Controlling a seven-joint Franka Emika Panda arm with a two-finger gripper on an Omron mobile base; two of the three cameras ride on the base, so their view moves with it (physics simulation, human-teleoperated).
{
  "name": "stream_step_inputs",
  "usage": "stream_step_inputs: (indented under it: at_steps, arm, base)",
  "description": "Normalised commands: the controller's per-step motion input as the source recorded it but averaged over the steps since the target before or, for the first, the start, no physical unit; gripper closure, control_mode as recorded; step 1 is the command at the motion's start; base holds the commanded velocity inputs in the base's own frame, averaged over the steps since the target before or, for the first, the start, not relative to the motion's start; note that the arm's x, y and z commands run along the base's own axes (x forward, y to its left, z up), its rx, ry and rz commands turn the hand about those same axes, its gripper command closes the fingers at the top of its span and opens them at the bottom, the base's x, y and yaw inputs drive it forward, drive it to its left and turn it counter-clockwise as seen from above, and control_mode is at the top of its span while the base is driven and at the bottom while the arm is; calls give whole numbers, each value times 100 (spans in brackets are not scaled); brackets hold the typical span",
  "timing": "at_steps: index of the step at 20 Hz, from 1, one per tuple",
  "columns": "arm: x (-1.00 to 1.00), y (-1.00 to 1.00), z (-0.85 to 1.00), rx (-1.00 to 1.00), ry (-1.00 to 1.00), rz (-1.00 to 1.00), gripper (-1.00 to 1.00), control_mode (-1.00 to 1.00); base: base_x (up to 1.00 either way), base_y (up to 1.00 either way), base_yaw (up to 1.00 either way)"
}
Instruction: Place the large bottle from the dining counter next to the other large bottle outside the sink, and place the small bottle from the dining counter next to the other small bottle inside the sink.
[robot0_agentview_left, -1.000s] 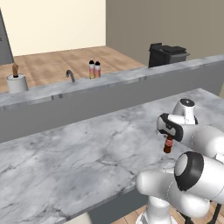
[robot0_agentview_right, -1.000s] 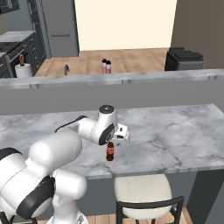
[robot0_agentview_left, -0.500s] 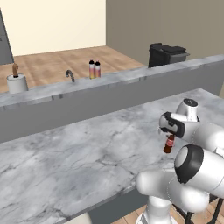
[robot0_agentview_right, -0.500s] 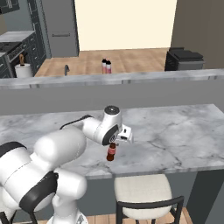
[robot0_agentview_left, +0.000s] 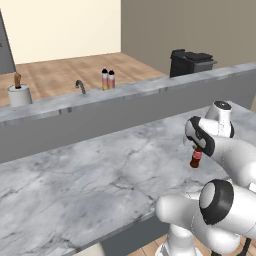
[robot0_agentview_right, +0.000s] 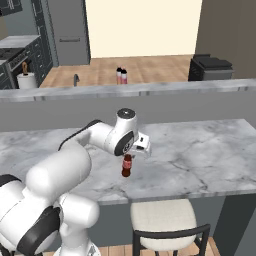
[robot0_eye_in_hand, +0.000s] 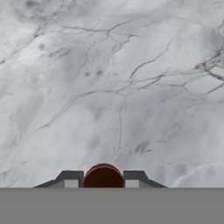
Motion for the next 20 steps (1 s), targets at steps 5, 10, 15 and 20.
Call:
stream_step_inputs:
  at_steps: [5, 10, 15, 20]
  arm:
    - [-1, -27, 66, 0, 8, -5, 100, -100]
    - [-10, -38, 45, 1, 8, -6, 100, -100]
    - [-12, -37, 37, 2, 5, -6, 100, -100]
    - [-15, -27, 33, 1, 4, -5, 100, -100]
  base:
    - [0, 0, 0]
    - [0, 0, 0]
    - [0, 0, 0]
    - [0, 0, 0]
